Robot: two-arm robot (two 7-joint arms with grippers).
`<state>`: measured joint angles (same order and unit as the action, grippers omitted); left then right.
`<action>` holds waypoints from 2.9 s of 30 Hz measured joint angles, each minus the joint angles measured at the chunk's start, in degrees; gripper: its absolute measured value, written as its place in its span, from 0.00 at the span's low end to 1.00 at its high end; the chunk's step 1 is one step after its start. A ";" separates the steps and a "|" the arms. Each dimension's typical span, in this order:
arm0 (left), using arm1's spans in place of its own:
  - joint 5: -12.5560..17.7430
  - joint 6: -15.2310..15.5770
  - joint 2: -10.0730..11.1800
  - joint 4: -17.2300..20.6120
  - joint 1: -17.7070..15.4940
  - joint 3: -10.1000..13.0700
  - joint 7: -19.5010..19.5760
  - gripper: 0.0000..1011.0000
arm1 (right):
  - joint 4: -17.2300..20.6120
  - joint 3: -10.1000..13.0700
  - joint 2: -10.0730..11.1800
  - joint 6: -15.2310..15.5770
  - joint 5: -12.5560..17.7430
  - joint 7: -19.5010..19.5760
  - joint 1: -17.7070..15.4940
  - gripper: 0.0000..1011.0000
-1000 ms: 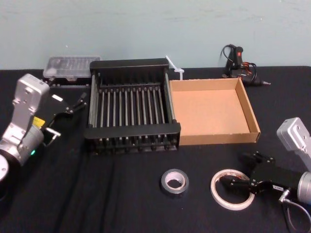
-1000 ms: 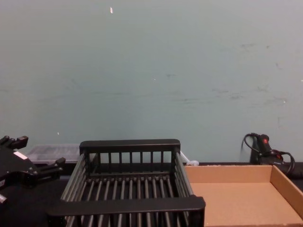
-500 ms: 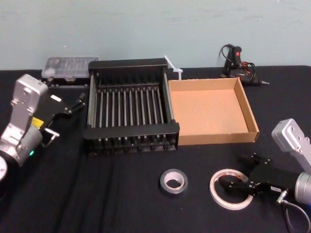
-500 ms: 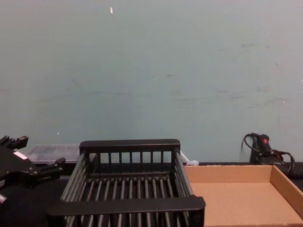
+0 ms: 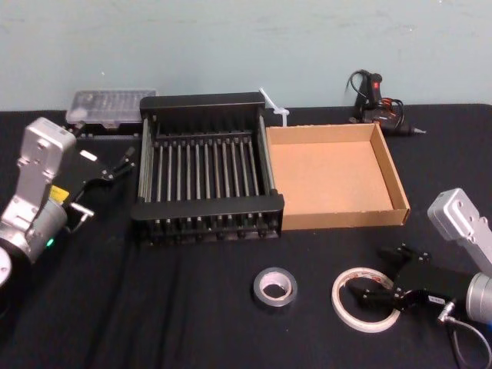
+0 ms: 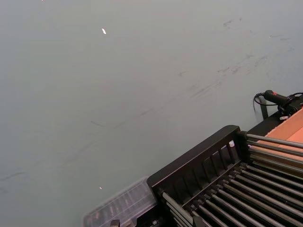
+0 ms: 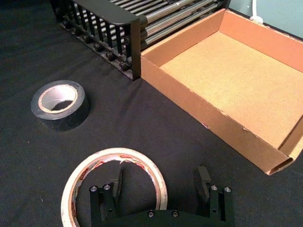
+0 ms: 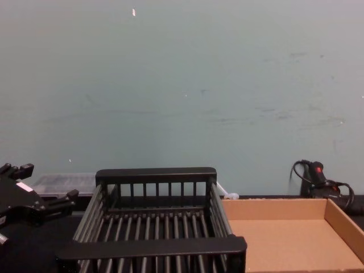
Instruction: Pick up the white tape and place it into the black box , Pick up the silver tape and place it into the brown box.
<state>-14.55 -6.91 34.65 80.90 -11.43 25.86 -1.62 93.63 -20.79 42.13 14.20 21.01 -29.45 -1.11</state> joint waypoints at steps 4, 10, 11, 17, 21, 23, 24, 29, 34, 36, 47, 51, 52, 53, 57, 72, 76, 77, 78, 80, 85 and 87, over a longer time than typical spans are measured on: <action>0.00 0.00 0.00 0.00 0.00 0.00 0.00 0.99 | -0.10 -0.10 0.01 0.09 -0.13 -0.03 0.06 0.99; 0.00 0.00 0.00 0.00 0.00 0.00 0.00 0.99 | -0.14 -0.25 0.07 0.24 -0.27 -0.19 0.20 0.99; 0.00 0.00 0.00 0.00 0.00 0.00 0.00 0.99 | -0.14 -0.28 0.09 0.25 -0.31 -0.23 0.22 0.99; 0.00 0.00 0.00 0.00 0.00 0.00 0.00 0.99 | -0.16 -0.30 0.11 0.25 -0.33 -0.29 0.24 0.99; 0.00 0.00 0.00 0.00 0.00 0.00 0.00 0.99 | -0.16 -0.30 0.11 0.24 -0.33 -0.29 0.24 0.99; 0.00 0.00 0.00 0.00 0.00 0.00 0.00 0.99 | -0.16 -0.31 0.11 0.23 -0.33 -0.29 0.23 0.99; 0.00 0.00 0.00 0.00 0.00 0.00 0.00 0.99 | -0.16 -0.30 0.11 0.23 -0.33 -0.29 0.23 0.99; 0.00 0.00 0.00 0.00 0.00 0.00 0.00 0.99 | -0.15 -0.29 0.11 0.22 -0.33 -0.29 0.21 0.99; 0.00 0.00 0.00 0.00 0.00 0.00 0.00 0.99 | -0.13 -0.26 0.11 0.20 -0.32 -0.28 0.19 0.98; 0.00 0.00 0.00 0.00 0.00 0.00 0.00 0.99 | -0.12 -0.25 0.11 0.19 -0.32 -0.27 0.19 0.94; 0.00 0.00 0.00 0.00 0.00 0.00 0.00 0.99 | -0.11 -0.23 0.11 0.19 -0.30 -0.22 0.19 0.67; 0.00 0.00 0.00 0.00 0.00 0.00 0.00 0.99 | -0.11 -0.23 0.11 0.19 -0.28 -0.22 0.19 0.54; 0.00 0.00 0.00 0.00 0.00 0.00 0.00 0.99 | -0.11 -0.23 0.11 0.19 -0.28 -0.22 0.19 0.50; 0.00 0.00 0.00 0.00 0.00 0.00 0.00 0.99 | -0.11 -0.23 0.11 0.18 -0.27 -0.22 0.19 0.47; 0.00 0.00 0.00 0.00 0.00 0.00 0.00 0.99 | -0.11 -0.24 0.11 0.19 -0.27 -0.22 0.19 0.34; 0.00 0.00 0.00 0.00 0.00 0.00 0.00 0.99 | -0.11 -0.24 0.11 0.18 -0.27 -0.22 0.19 0.09; 0.00 0.00 0.00 0.00 0.00 0.00 0.00 0.99 | -0.11 -0.24 0.11 0.18 -0.27 -0.21 0.19 0.09; 0.00 0.00 0.00 0.00 0.00 0.00 0.00 0.99 | -0.11 -0.24 0.11 0.19 -0.27 -0.22 0.19 0.09; 0.00 0.00 0.00 0.00 0.00 0.00 0.00 0.99 | -0.11 -0.24 0.11 0.19 -0.27 -0.22 0.19 0.09; 0.00 0.00 0.00 0.00 0.00 0.00 0.00 0.99 | -0.11 -0.24 0.11 0.19 -0.27 -0.22 0.19 0.09; 0.00 0.00 0.00 0.00 0.00 0.00 0.00 0.99 | -0.11 -0.24 0.11 0.19 -0.27 -0.22 0.19 0.09; 0.00 0.00 0.00 0.00 0.00 0.00 0.00 0.99 | -0.11 -0.24 0.11 0.19 -0.27 -0.22 0.19 0.09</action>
<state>-14.55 -6.91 34.65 80.90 -11.43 25.86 -1.62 93.52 -21.03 42.24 14.39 20.74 -29.67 -0.92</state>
